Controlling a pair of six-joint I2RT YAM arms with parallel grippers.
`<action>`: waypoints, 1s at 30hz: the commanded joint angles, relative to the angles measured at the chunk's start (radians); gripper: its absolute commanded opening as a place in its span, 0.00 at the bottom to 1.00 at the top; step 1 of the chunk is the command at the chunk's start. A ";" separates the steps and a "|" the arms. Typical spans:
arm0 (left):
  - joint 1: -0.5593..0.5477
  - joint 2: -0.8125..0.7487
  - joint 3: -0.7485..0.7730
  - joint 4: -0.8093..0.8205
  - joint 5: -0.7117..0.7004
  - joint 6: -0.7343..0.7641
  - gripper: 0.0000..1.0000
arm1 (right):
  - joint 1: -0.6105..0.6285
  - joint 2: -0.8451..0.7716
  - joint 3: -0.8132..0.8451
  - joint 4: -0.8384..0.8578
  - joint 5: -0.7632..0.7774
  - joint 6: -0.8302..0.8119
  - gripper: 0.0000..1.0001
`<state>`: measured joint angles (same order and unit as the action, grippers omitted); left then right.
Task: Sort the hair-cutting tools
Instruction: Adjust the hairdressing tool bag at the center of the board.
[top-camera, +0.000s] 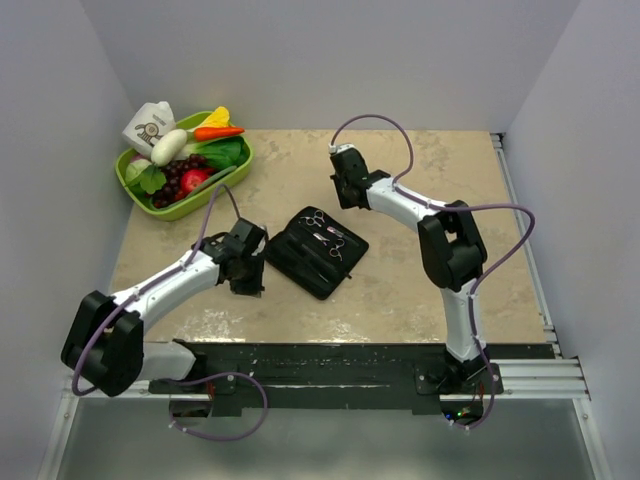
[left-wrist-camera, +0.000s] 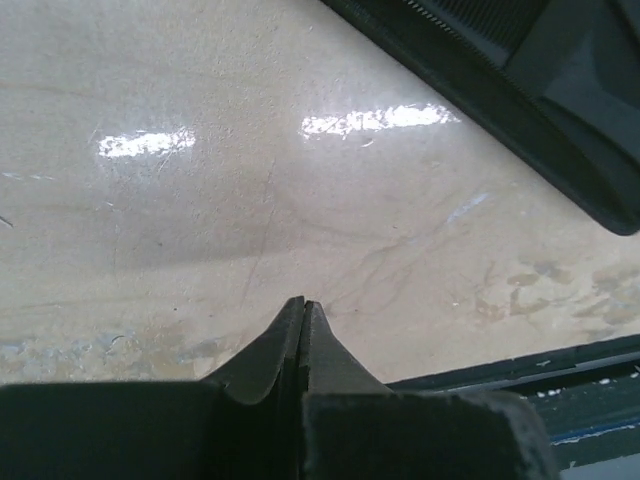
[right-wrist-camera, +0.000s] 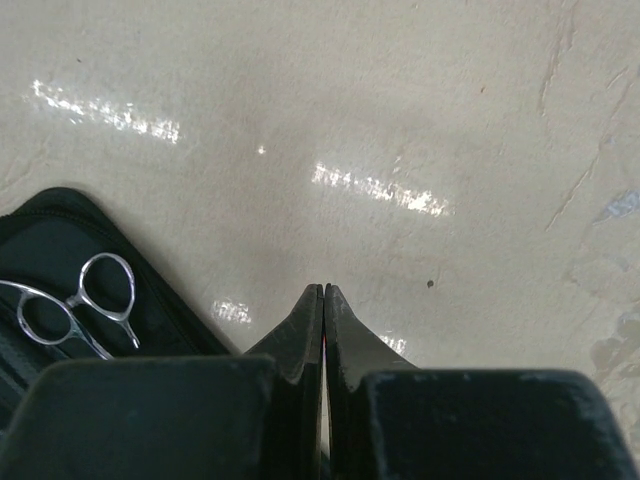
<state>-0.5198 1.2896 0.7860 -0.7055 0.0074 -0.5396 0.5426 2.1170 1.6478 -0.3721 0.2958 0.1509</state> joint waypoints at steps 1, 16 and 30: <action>-0.005 0.085 -0.010 0.153 -0.004 -0.028 0.00 | -0.006 -0.008 0.029 -0.028 0.017 0.022 0.00; -0.005 0.352 0.139 0.241 -0.106 -0.019 0.00 | -0.006 -0.035 -0.082 -0.045 0.006 0.050 0.00; -0.005 0.494 0.283 0.236 -0.104 0.032 0.00 | -0.003 -0.173 -0.337 -0.024 -0.116 0.130 0.00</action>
<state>-0.5201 1.7290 1.0302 -0.5026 -0.0685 -0.5343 0.5400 2.0514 1.4387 -0.3954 0.2432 0.2230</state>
